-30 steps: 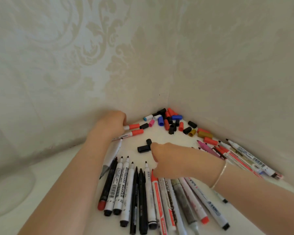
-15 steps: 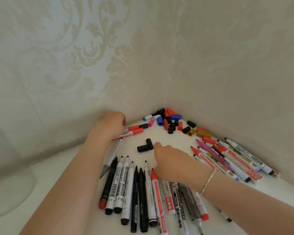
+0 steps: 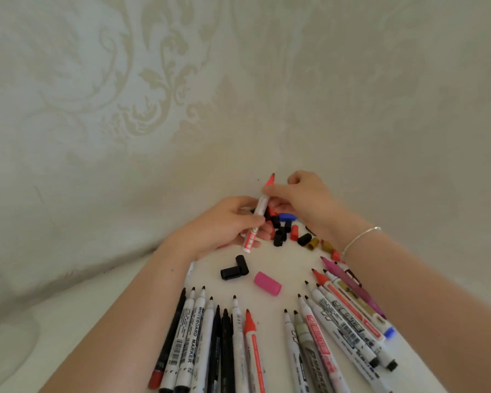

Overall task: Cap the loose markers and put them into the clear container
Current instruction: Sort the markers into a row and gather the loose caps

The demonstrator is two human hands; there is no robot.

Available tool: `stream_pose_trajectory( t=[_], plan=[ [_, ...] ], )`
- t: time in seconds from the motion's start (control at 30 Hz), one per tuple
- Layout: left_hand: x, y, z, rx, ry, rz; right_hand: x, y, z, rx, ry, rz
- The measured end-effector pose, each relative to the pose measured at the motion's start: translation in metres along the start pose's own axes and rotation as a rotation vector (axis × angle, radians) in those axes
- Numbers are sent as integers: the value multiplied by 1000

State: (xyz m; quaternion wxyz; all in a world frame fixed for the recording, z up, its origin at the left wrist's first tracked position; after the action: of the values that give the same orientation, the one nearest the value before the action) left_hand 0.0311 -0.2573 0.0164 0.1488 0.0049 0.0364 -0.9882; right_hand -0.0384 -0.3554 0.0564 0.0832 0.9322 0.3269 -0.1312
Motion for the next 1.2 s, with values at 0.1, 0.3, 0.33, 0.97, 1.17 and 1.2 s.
stream_pose_trajectory(
  t=[0.1,0.3,0.33,0.97,1.17,1.2],
  plan=[
    [-17,5,0,12,-97,159,-13,19,15,63,89,29],
    [-49,3,9,41,54,304,-26,51,81,76,-873,28],
    [-50,3,11,51,73,309,-22,55,92,84,-921,4],
    [-46,2,17,68,371,263,-9,39,-3,-8,476,132],
    [-45,1,19,81,365,249,6,27,-11,-42,507,74],
    [-45,1,19,82,366,250,6,26,-11,-41,492,83]
  ],
)
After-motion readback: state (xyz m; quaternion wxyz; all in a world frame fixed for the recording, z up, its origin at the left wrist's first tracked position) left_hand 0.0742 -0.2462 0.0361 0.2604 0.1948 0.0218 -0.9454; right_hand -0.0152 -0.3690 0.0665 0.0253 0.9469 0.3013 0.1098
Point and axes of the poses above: each hand's wrist, its own y-axis towards the middle knuckle, its own x-axis out of the palm, z = x × y, the point moved 10 cm from there along y, towards the middle knuckle, and after that the axes turned 9 degrees about -y, right-handed, at the moved point
